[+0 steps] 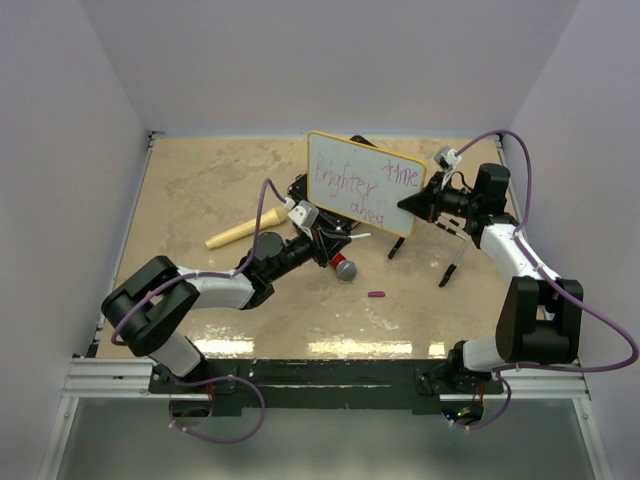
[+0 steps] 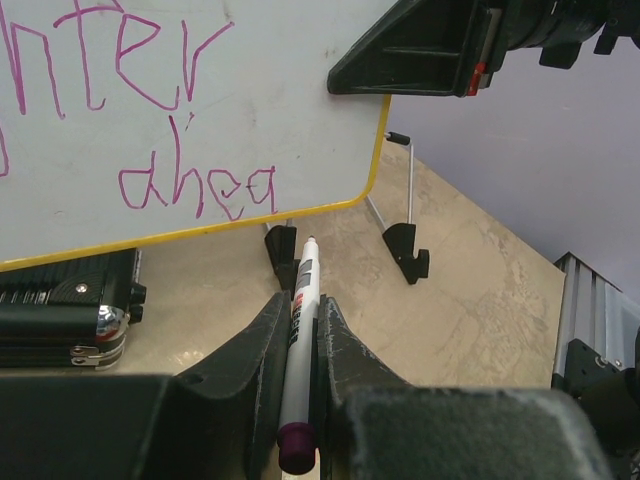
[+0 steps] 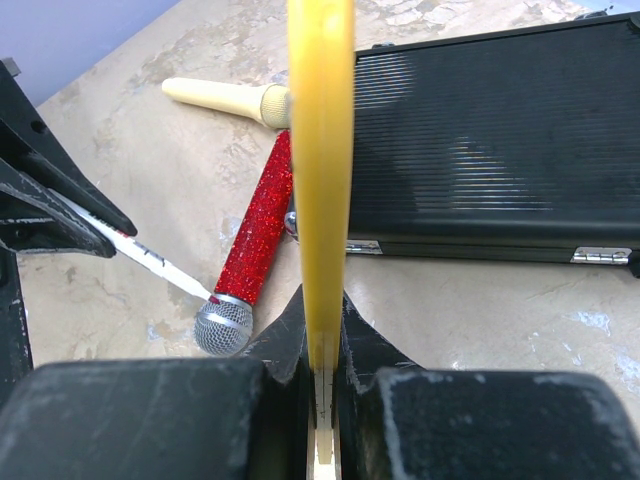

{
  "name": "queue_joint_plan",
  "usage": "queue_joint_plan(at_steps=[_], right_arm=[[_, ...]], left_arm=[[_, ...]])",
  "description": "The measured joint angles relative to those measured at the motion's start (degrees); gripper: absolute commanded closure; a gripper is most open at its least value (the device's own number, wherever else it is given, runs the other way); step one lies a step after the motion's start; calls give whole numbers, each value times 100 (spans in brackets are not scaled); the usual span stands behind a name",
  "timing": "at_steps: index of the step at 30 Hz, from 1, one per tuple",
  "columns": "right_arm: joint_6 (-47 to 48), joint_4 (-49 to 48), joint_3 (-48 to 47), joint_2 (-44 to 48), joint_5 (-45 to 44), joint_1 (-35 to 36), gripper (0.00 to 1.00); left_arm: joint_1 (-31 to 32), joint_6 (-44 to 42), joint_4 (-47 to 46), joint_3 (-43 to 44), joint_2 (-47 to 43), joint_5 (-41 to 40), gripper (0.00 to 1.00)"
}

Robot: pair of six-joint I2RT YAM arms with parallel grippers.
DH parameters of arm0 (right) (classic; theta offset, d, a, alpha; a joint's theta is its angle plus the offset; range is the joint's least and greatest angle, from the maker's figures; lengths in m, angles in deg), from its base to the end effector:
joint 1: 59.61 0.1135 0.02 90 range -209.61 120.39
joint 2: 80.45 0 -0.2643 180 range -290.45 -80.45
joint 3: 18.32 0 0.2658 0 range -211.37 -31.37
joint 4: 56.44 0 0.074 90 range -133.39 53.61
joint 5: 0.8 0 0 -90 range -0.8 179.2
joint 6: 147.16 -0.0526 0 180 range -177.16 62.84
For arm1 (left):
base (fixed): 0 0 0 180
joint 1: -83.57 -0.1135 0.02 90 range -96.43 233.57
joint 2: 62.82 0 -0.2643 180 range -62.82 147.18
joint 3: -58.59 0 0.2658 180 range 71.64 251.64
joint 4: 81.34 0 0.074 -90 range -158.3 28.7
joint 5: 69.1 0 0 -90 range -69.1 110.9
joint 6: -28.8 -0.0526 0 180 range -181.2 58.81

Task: Write a sentence on the whiteboard
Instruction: Write with the whiteboard marker without the cap on the whiteboard.

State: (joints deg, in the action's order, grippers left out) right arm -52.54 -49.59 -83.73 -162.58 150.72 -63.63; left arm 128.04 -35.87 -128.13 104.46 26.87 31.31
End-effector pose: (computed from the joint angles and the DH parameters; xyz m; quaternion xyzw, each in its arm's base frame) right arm 0.3316 0.0230 0.2592 -0.2839 0.7174 0.3912 0.5016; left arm 0.2331 -0.2421 0.2003 0.1789 0.6652 -0.4644 0.5566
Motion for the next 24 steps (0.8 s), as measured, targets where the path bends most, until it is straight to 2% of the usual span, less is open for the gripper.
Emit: queue_joint_plan(at_steps=[24], right_arm=[[0, 0, 0, 0, 0, 0, 100]], left_arm=[[289, -341, 422, 1340, 767, -264, 100]])
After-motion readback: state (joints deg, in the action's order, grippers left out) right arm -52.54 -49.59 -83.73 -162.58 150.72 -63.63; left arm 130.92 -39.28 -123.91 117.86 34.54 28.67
